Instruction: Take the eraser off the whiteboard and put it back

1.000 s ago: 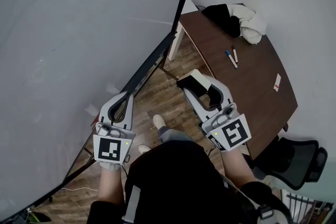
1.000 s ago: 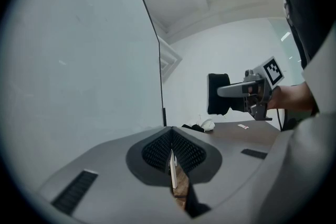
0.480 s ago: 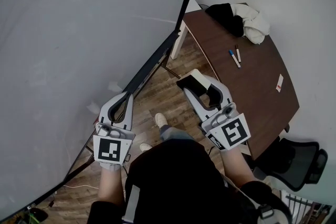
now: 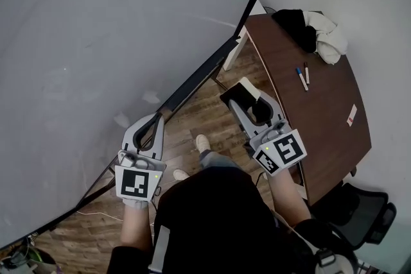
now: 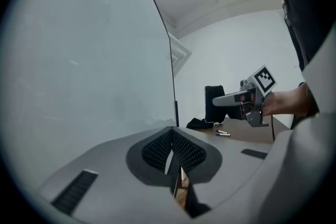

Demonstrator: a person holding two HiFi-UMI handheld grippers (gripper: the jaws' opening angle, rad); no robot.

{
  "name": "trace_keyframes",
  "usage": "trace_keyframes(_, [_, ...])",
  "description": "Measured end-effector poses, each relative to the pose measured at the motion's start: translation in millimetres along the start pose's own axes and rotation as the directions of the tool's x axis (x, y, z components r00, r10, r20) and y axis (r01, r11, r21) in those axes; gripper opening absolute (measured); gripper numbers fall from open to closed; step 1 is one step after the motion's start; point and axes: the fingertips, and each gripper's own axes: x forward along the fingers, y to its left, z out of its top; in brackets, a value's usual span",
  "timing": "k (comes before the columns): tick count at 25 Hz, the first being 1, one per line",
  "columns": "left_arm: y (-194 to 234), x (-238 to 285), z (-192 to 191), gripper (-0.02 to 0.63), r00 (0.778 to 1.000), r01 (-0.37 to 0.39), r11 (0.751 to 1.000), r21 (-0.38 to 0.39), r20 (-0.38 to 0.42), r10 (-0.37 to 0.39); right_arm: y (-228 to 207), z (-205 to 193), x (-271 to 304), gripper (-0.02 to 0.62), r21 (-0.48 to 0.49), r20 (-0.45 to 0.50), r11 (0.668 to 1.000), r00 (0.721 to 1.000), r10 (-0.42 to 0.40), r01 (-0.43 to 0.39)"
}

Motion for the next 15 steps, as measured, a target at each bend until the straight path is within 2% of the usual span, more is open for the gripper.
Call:
trace_keyframes(5, [14.8,-9.8,-11.3,0.006,0.998,-0.058,0.998,-0.015,-0.025,0.057,-7.2,-23.6,26.4,0.181,0.113,-0.027,0.993,0.999,0.035,-0.031])
trace_keyframes(9, [24.9,-16.4,-16.0,0.006,0.993,-0.106,0.994,-0.018,-0.046,0.105,-15.5,-43.4,47.2,0.181,0.22,-0.047,0.974,0.997,0.06,-0.049])
trace_keyframes(12, [26.6,-22.4,-19.9,0.006,0.988,-0.143,0.99,-0.023,-0.063,0.141,-23.3,-61.9,58.2,0.181,0.307,-0.057,0.95,0.995,0.08,-0.059])
trace_keyframes(15, [23.7,-21.9,-24.2,0.006,0.981,-0.179,0.984,-0.026,-0.08,0.176,-37.1,-83.1,68.9,0.181,0.409,-0.07,0.91,0.992,0.105,-0.068])
